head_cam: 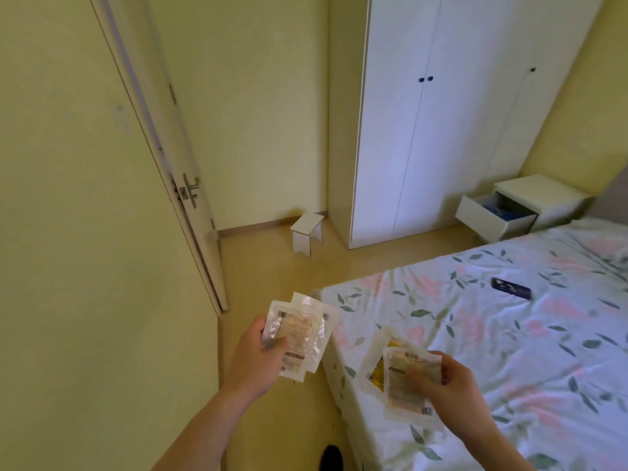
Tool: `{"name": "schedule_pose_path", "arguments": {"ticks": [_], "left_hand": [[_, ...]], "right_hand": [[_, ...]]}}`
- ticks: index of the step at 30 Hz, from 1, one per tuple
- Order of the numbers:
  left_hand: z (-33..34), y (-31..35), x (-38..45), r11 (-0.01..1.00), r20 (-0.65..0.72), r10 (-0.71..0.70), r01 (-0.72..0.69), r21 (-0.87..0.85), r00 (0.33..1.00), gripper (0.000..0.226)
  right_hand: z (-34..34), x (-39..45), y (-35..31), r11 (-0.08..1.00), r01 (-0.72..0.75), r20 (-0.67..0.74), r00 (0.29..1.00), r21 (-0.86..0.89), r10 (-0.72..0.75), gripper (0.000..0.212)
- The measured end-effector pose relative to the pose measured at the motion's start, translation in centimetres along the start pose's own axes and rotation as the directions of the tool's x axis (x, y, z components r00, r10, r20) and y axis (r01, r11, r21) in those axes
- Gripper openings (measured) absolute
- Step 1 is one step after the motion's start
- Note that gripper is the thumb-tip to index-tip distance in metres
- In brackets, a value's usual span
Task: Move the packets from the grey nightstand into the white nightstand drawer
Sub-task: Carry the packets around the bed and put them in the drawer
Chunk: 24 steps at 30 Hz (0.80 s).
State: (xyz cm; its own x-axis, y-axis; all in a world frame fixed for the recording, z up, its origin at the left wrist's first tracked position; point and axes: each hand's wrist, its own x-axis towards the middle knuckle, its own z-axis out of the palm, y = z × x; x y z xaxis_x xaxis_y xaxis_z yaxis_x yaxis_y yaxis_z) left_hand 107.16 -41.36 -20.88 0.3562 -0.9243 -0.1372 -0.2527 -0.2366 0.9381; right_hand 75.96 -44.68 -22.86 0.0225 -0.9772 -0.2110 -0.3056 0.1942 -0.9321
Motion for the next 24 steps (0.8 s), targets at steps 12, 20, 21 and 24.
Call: {"name": "schedule_pose_path", "arguments": {"ticks": [12,20,21,24], "left_hand": [[-6.4,2.3,25.5,0.995,-0.12,-0.095,0.09,-0.045,0.988,0.024],[-9.5,2.4,41.5,0.993,-0.108,-0.116,0.112,-0.039,0.987,0.025],[-9.8,2.5,43.7,0.994,-0.101,-0.104,0.102,-0.029,0.989,0.025],[-10.5,2.5,51.2,0.998,-0.056,-0.057,0.057,0.001,0.997,0.024]], "right_hand": [[13.1,27.6,-9.9,0.997,0.035,0.183,0.983,-0.075,-0.021,0.01],[20.4,42.7,-16.9,0.992,0.098,0.234,0.969,-0.074,-0.078,0.012],[21.3,44.3,-17.4,0.993,0.092,0.23,0.97,-0.078,-0.072,0.012],[23.5,49.1,-18.7,0.996,0.07,0.188,0.98,-0.059,-0.058,0.012]]}}
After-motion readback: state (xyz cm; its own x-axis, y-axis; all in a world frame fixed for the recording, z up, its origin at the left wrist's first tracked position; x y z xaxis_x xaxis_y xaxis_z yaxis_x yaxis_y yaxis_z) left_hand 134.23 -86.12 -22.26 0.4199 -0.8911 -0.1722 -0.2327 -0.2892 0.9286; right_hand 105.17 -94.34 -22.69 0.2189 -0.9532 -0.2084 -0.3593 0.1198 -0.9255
